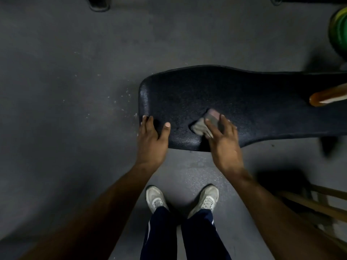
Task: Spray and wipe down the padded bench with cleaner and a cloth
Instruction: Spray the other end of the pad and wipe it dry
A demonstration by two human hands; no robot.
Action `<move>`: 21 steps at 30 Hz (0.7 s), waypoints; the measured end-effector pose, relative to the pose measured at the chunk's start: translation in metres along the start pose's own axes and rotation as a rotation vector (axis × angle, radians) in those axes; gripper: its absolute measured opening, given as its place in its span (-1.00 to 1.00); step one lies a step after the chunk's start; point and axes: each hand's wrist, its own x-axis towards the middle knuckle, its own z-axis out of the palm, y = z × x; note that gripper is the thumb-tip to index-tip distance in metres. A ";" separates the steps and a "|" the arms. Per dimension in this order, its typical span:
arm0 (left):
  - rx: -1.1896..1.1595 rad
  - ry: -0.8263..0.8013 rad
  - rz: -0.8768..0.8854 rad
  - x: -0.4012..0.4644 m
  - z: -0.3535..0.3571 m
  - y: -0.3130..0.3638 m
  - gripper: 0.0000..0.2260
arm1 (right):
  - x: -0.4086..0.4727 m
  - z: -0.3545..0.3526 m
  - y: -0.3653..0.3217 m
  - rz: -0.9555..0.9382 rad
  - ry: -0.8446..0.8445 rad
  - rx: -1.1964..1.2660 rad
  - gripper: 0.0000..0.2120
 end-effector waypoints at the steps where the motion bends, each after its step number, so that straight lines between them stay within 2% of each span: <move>1: 0.046 0.013 0.026 -0.002 0.007 0.003 -0.33 | 0.010 0.002 -0.008 0.011 0.027 0.031 -0.50; 3: 0.102 0.028 0.062 -0.007 0.020 0.010 -0.34 | 0.023 0.009 -0.027 -0.042 0.042 0.074 -0.50; 6: 0.127 0.016 0.081 -0.010 0.031 0.021 -0.36 | 0.013 0.022 -0.046 -0.291 0.005 0.072 -0.42; 9: 0.130 -0.002 0.077 -0.010 0.039 0.031 -0.37 | -0.011 0.026 -0.025 -0.394 -0.016 0.092 -0.41; 13: 0.187 0.003 0.114 -0.007 0.049 0.044 -0.39 | -0.035 0.008 0.041 -0.178 -0.035 0.071 -0.41; 17: 0.238 -0.027 0.157 -0.009 0.071 0.054 -0.38 | -0.022 -0.023 0.117 0.079 0.067 0.134 -0.48; 21: 0.277 -0.059 0.193 -0.014 0.099 0.062 -0.37 | 0.019 -0.036 0.148 0.189 0.152 0.161 -0.54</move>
